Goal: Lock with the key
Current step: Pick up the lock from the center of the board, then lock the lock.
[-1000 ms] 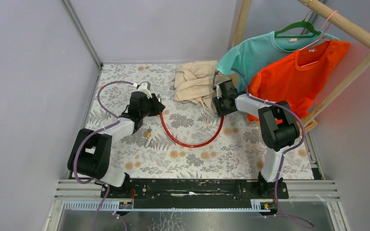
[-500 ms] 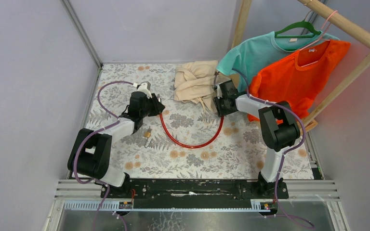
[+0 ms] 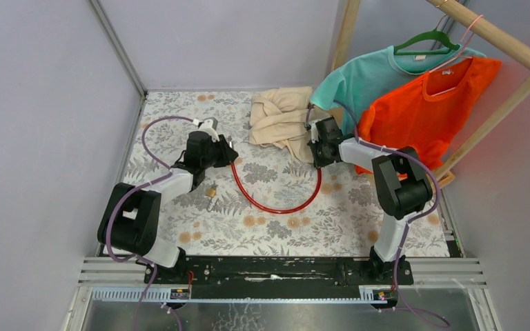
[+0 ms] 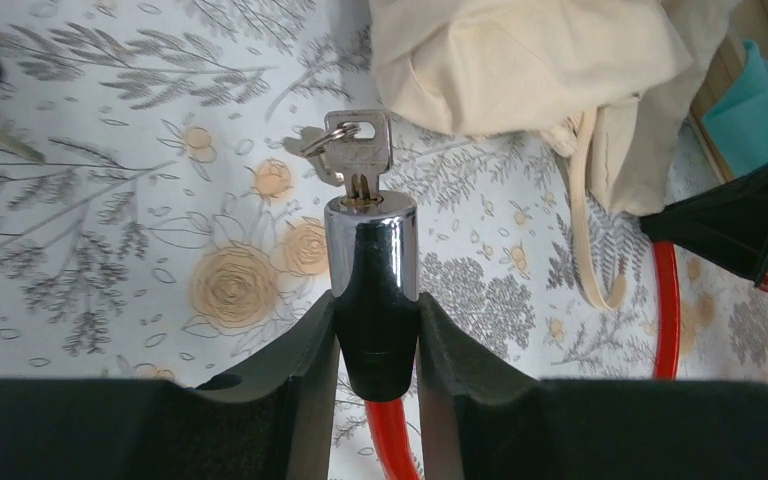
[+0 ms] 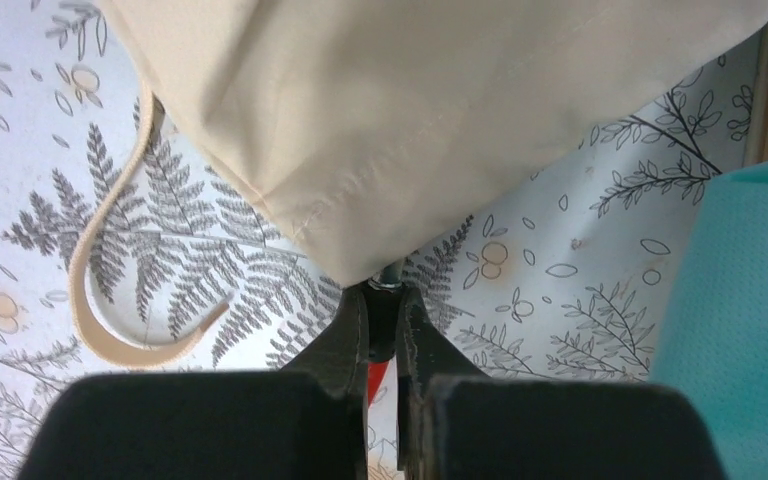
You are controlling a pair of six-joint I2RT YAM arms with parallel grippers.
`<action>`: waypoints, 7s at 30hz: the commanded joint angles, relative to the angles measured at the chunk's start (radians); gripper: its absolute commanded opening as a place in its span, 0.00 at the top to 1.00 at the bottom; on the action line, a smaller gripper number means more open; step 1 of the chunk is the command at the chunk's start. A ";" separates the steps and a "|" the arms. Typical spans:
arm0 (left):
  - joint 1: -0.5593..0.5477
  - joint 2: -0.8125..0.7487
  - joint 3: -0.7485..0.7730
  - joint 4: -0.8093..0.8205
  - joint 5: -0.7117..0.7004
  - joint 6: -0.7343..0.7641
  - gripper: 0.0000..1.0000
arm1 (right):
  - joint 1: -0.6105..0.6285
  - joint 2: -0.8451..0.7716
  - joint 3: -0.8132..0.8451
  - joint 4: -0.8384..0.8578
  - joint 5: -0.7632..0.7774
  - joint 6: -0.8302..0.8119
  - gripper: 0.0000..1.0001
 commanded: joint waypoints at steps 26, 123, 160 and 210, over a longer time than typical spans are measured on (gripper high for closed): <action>-0.209 0.051 0.074 0.180 0.421 0.141 1.00 | 0.003 -0.321 -0.089 -0.019 -0.575 -0.327 1.00; -0.345 0.016 0.099 0.101 0.610 0.377 1.00 | 0.175 -0.285 0.198 -0.161 -0.661 -0.304 1.00; -0.310 -0.225 -0.006 0.111 0.661 0.876 1.00 | 0.194 -0.635 -0.195 0.248 -0.586 -0.584 1.00; -0.328 -0.242 -0.189 0.441 0.581 0.639 1.00 | 0.200 -0.621 -0.356 0.283 -0.675 -0.447 0.97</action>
